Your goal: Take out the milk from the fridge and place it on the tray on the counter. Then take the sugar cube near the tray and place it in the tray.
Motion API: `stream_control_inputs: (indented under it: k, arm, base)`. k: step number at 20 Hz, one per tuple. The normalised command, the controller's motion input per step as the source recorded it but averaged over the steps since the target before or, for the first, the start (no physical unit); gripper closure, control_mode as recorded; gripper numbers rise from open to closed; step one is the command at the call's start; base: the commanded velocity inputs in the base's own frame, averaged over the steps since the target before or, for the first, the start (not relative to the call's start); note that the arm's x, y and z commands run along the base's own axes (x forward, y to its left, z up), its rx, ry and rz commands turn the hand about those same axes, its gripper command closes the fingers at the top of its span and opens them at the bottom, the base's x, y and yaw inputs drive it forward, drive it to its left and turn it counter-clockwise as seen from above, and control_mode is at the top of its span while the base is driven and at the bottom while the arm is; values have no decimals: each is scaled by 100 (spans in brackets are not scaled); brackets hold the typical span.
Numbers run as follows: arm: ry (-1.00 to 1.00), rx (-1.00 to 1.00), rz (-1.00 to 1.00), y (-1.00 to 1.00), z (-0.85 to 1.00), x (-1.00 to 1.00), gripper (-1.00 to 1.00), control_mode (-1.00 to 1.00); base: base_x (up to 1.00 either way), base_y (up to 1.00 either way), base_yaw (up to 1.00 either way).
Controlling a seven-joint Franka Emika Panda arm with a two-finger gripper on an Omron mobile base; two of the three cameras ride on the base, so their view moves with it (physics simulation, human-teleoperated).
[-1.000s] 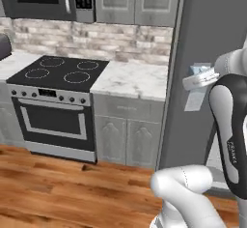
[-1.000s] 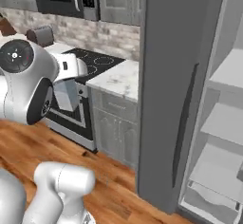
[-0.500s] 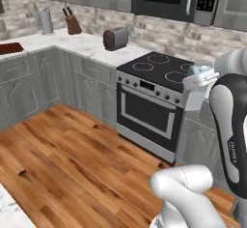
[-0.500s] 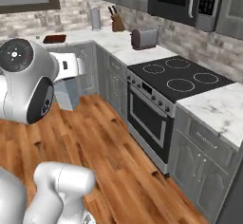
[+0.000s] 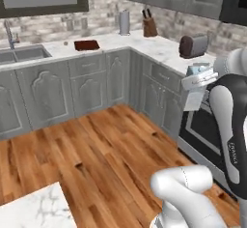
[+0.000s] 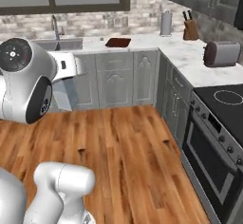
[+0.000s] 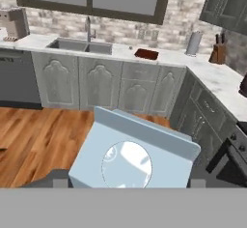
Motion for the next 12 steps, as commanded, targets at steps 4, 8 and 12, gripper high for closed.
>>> stream_control_inputs:
  k: [4,8,12]
  arm:
    - [0,0,0,0,0,0,100,100]
    - [0,0,0,0,0,0,100,100]
    - [0,0,0,0,0,0,100,100]
  base:
    - [100,-2,49]
    - [100,-46,44]
    - [100,-100,25]
